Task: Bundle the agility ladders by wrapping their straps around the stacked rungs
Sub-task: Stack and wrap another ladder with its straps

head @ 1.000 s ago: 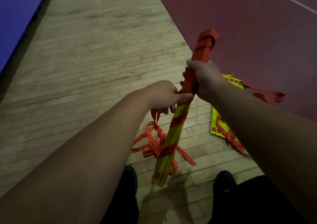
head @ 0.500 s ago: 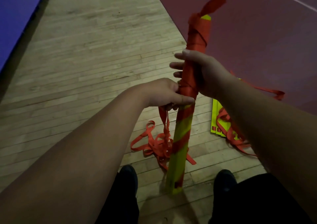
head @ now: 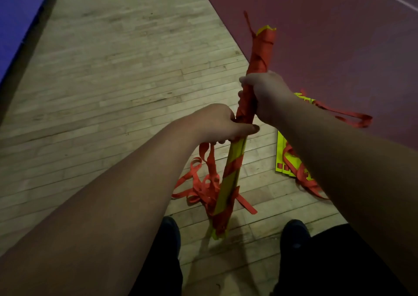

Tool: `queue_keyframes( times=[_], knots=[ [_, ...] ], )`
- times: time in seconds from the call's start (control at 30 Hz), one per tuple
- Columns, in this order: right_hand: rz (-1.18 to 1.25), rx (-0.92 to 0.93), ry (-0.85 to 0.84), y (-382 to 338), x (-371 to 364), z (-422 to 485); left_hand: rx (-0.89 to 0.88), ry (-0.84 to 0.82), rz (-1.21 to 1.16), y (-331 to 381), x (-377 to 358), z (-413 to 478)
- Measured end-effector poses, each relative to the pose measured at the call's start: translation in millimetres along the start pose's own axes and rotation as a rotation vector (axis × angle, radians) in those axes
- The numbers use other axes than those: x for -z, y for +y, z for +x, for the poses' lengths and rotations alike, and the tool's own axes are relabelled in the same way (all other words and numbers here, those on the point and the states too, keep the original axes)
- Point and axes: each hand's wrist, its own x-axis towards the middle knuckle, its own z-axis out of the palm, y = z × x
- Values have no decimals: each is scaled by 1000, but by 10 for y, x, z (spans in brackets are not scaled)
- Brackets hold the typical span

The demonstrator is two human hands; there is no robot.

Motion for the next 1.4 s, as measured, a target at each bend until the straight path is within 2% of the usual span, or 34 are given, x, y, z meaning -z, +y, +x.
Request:
queue_keyframes(
  times=[0.17, 0.33, 0.43, 0.53, 0.63, 0.73, 0.83, 0.93, 1.03, 1.17, 1.3, 1.4],
  knots=[
    [45, -81, -23, -58, -75, -35, 1, 78, 24, -14, 3, 38],
    [78, -31, -270, -164, 92, -184, -54, -74, -312, -141, 119, -21],
    [50, -5, -445, -206, 159, -268, -106, -186, -381, -148, 166, -55],
    [201, -32, -520, -203, 114, -297, -98, -216, -385, -99, 195, -68],
    [236, -75, -422, -177, 73, -250, -67, -183, -396, -91, 178, -48],
    [184, -86, -239, -118, 51, -198, -24, -128, -376, -98, 129, -13],
    [64, -28, -78, -18, 10, -129, 4, -71, -248, -80, 77, 39],
    [-79, -32, -19, 58, -48, -51, 15, -65, -119, -58, 24, 65],
    [-139, -103, 33, 64, -92, -20, 39, -40, -6, -47, -16, 52],
    [-220, -93, 87, 70, -156, -19, 95, 28, 111, 11, -96, 44],
    [-245, -160, 167, 41, -241, -28, 130, 112, 140, 7, -174, 86],
    [-404, -86, 98, 27, -188, -13, 95, 88, 15, -48, -99, 77]
  ],
)
